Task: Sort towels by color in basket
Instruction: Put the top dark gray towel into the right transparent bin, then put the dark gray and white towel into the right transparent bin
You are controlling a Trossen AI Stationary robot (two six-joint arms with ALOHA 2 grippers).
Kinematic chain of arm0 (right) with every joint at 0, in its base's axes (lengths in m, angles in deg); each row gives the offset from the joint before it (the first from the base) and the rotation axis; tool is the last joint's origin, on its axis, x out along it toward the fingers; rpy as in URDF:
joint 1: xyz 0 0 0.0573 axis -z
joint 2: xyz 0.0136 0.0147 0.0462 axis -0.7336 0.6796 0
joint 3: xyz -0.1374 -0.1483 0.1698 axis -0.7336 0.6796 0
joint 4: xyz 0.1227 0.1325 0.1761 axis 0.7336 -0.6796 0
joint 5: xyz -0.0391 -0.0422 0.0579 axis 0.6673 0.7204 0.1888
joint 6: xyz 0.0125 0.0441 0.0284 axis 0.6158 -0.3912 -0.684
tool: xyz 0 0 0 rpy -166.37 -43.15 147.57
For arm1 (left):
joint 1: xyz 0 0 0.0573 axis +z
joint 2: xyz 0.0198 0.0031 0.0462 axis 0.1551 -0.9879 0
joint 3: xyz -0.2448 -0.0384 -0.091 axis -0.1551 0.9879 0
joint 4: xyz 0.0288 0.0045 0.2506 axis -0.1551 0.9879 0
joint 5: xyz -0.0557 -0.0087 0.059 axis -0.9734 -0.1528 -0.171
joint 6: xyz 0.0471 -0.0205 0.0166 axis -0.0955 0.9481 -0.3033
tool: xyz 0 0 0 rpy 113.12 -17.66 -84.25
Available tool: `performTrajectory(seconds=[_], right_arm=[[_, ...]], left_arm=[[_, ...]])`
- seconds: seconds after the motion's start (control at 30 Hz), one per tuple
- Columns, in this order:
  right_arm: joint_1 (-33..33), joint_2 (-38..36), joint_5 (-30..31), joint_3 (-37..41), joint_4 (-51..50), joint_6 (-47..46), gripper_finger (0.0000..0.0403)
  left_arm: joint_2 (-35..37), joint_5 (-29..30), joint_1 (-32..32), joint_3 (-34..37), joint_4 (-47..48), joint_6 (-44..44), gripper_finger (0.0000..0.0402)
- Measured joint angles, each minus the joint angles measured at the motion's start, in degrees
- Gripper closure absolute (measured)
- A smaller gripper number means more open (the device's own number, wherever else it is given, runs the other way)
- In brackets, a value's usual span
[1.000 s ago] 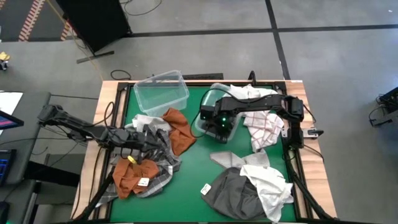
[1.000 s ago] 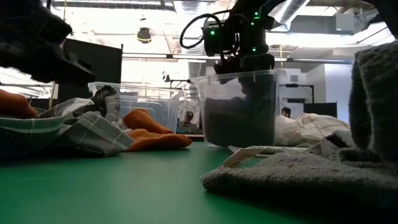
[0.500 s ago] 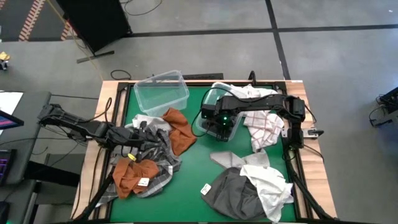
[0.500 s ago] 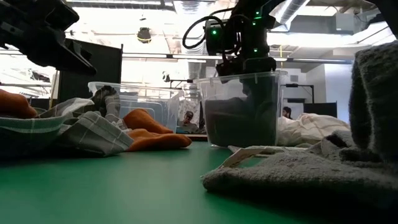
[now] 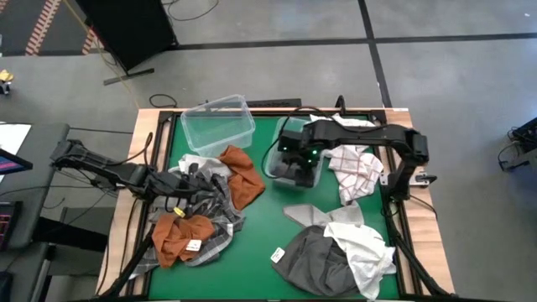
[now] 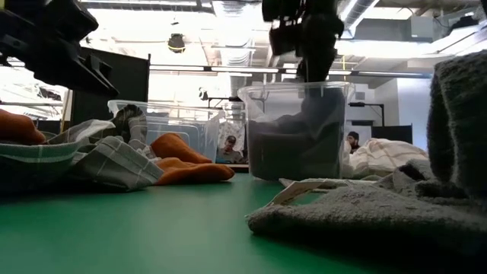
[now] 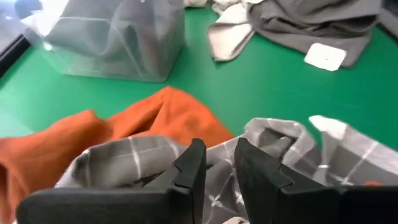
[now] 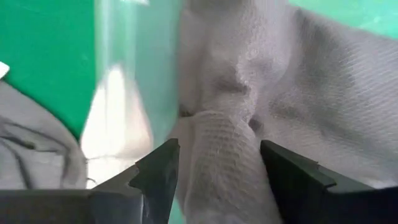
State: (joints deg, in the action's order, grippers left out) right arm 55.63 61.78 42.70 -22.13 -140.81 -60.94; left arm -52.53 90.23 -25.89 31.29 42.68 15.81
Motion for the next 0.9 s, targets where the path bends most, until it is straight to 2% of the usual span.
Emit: performTrajectory(seconds=[0.17, 0.37, 0.5, 0.67, 0.9], right_arm=[[-1.01, -4.35, 0.02, -0.09, 0.06, -1.44, 0.0152], [-2.42, -8.68, 0.28, -0.12, 0.63, -3.17, 0.0152], [-3.71, -10.84, 0.43, -0.12, 1.14, -3.66, 0.0152], [-5.59, -12.45, 0.43, -0.14, 3.03, -4.11, 0.0152], [-8.63, -12.73, 0.46, -0.16, 2.6, -5.89, 0.0152]], left_arm=[[-2.91, 4.5, 0.01, -0.02, 0.17, -1.67, 0.0279], [-8.48, 4.25, 0.02, -0.02, 0.11, -1.9, 0.0174], [-13.34, 2.64, 0.58, -0.02, 0.08, -0.06, 0.0128], [-21.35, 2.25, 3.21, -0.13, -2.38, 1.24, 0.0111], [-34.32, -5.77, 8.66, -0.28, -12.28, 0.0, 0.0118]])
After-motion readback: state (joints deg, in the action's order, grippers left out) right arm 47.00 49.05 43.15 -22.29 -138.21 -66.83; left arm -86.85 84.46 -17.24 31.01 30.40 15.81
